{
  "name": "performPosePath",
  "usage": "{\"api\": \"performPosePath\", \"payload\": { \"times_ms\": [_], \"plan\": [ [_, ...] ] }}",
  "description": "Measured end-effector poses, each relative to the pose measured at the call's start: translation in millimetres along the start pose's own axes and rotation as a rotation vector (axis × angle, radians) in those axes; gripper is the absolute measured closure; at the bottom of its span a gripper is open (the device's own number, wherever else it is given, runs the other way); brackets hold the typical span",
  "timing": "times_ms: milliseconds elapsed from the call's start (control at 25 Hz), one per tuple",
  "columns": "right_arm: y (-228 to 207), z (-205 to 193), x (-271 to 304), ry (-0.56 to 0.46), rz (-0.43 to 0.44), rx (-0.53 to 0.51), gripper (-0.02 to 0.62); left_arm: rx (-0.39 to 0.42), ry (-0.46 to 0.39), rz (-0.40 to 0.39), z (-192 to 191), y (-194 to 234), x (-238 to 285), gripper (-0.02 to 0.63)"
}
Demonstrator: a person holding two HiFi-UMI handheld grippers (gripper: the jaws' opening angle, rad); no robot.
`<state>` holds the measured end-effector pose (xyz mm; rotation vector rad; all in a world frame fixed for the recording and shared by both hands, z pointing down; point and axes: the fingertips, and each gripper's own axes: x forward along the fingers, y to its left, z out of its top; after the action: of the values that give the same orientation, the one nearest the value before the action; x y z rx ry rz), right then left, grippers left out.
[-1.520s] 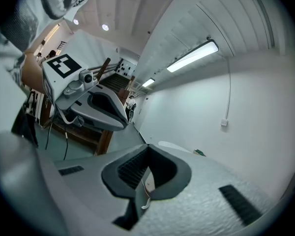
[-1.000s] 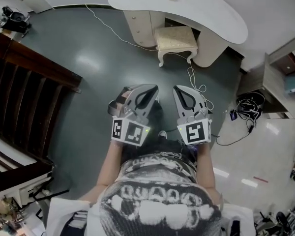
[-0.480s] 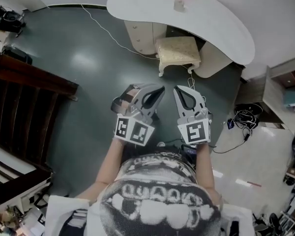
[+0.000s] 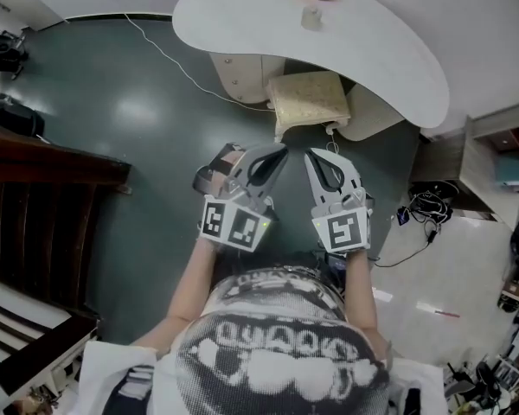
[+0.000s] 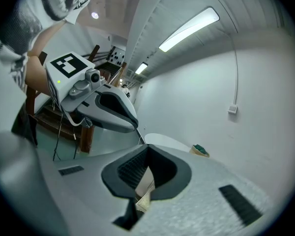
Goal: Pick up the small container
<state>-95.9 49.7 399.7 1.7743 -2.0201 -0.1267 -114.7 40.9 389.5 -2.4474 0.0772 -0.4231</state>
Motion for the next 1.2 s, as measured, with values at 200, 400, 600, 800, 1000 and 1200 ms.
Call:
{"api": "performPosePath", "payload": {
  "times_ms": [200, 400, 600, 800, 1000, 1200],
  "plan": [
    [-20.4, -0.8, 18.7, 0.018, -0.036, 0.001, 0.592, 0.015, -0.030, -0.028, -5.7, 17.2, 19.2, 0.600],
    [-34.4, -1.4, 29.0, 0.013, -0.059, -0.006, 0.592, 0.045, -0.049, -0.042, -6.5, 23.9, 31.8, 0.601],
    [-39.3, 4.5, 33.6, 0.003, -0.070, -0.043, 0.592, 0.071, -0.060, -0.039, -4.0, 32.2, 37.3, 0.601],
    [-40.6, 9.2, 34.8, -0.007, -0.075, -0.062, 0.592, 0.079, -0.070, -0.043, 0.3, 34.5, 39.4, 0.601],
    [-48.5, 2.1, 37.4, -0.003, -0.062, -0.057, 0.592, 0.083, -0.055, -0.054, 0.4, 31.6, 48.6, 0.601],
    [-65.2, -10.5, 56.7, -0.008, -0.028, -0.066, 0.592, 0.075, -0.019, -0.042, -14.4, 39.2, 70.4, 0.601]
  ]
}}
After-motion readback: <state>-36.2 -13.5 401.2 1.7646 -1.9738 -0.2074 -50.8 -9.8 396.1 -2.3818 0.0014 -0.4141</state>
